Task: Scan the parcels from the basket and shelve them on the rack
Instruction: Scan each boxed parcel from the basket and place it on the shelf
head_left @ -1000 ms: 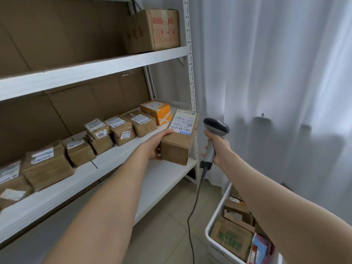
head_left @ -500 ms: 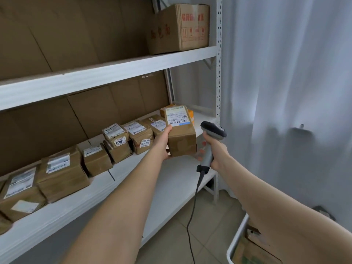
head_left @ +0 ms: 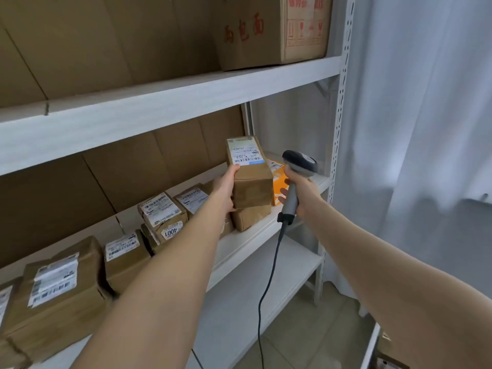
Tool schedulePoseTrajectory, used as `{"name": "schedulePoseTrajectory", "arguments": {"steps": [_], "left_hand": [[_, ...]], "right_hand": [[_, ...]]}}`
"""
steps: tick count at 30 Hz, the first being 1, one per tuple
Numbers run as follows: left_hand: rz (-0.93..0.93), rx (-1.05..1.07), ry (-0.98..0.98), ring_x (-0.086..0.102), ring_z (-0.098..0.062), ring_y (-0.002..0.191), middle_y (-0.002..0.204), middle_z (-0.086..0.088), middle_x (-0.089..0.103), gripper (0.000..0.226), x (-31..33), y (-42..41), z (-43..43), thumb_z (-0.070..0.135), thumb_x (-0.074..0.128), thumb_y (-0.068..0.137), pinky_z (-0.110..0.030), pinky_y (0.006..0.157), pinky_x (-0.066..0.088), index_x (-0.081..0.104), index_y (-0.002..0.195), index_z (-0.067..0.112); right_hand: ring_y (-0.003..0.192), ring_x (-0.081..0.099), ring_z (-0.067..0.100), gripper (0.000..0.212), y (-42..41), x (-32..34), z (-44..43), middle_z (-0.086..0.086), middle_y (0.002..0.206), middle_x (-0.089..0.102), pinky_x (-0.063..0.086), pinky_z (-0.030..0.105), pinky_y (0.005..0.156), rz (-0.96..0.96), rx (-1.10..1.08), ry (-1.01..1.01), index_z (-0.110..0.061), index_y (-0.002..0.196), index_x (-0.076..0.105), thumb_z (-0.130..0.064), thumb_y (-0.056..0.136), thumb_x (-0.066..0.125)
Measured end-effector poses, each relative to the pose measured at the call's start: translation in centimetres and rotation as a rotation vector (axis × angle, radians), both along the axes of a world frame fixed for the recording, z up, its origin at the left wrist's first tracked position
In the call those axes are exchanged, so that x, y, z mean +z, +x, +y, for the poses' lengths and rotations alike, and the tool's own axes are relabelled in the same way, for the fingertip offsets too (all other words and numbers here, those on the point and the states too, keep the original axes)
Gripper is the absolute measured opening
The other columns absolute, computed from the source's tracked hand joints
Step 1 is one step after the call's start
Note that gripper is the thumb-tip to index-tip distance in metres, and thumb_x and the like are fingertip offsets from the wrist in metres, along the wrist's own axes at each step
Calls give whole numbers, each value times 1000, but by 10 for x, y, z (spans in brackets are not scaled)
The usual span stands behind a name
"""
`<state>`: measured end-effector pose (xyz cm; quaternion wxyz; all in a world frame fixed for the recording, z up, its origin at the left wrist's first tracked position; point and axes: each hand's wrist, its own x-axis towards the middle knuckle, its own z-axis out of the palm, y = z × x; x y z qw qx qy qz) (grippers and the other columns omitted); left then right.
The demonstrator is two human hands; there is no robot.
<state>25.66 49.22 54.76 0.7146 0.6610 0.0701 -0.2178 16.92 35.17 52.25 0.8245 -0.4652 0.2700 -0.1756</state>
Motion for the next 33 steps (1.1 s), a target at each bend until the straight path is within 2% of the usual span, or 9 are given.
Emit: {"name": "schedulePoseTrajectory", "arguments": {"steps": [3,5,8,11,14,21,26,29,33], "left_hand": [[32,-99,41,62,-23,92,97,-6,69,40,1,25,10,50,66,73,-35,72,50,64,100,21],[50,-150,54,63,-23,89,90,-6,71,34,3,42,20,48,65,73,-36,78,52,66,94,22],[79,-199,67,65,-23,80,76,-5,73,29,8,58,36,47,65,73,-38,65,56,67,89,22],[93,-219,138,67,-25,75,70,-6,72,30,13,67,45,47,68,71,-43,68,55,64,86,21],[112,-184,201,64,-27,79,70,-7,72,34,23,74,41,50,69,71,-44,69,54,63,85,20],[-29,419,37,65,-24,97,109,-6,66,60,17,101,-1,60,31,94,-40,93,51,60,119,14],[-137,418,330,64,-23,92,108,-8,64,73,17,109,-8,65,11,93,-37,91,51,58,111,13],[-212,362,481,65,-25,100,115,-10,64,71,24,113,-7,57,6,96,-40,93,52,51,131,14],[-179,310,345,61,-24,104,111,-7,60,57,30,108,-17,52,24,100,-40,95,50,50,133,12]], "right_hand": [[88,62,23,38,22,-6,-16,3,98,61,58,42,73,16,-23,-4,-21,105,54,-36,80,78],[81,61,21,40,35,-6,-25,4,94,61,56,39,63,-8,-33,14,-20,108,53,-31,80,79],[73,66,21,41,52,0,-35,4,89,67,56,33,53,-44,-23,33,-15,111,56,-27,80,79],[99,68,30,53,71,1,-43,10,109,69,59,46,82,-66,23,58,-12,123,57,-26,78,81],[102,66,29,58,87,-2,-45,10,114,67,55,50,90,-26,84,52,-13,124,56,-29,75,83],[104,60,30,57,116,-14,-41,5,114,61,50,52,96,127,-6,47,-23,115,49,-39,72,83],[102,60,30,65,121,-16,-46,4,112,61,52,51,92,137,-52,65,-22,124,51,-41,71,83],[101,59,27,60,122,-10,-49,2,110,60,51,48,93,114,-73,46,-22,121,50,-39,74,81],[102,56,23,64,126,-4,-52,-1,107,57,47,45,100,57,-134,53,-19,128,48,-33,75,82]]}}
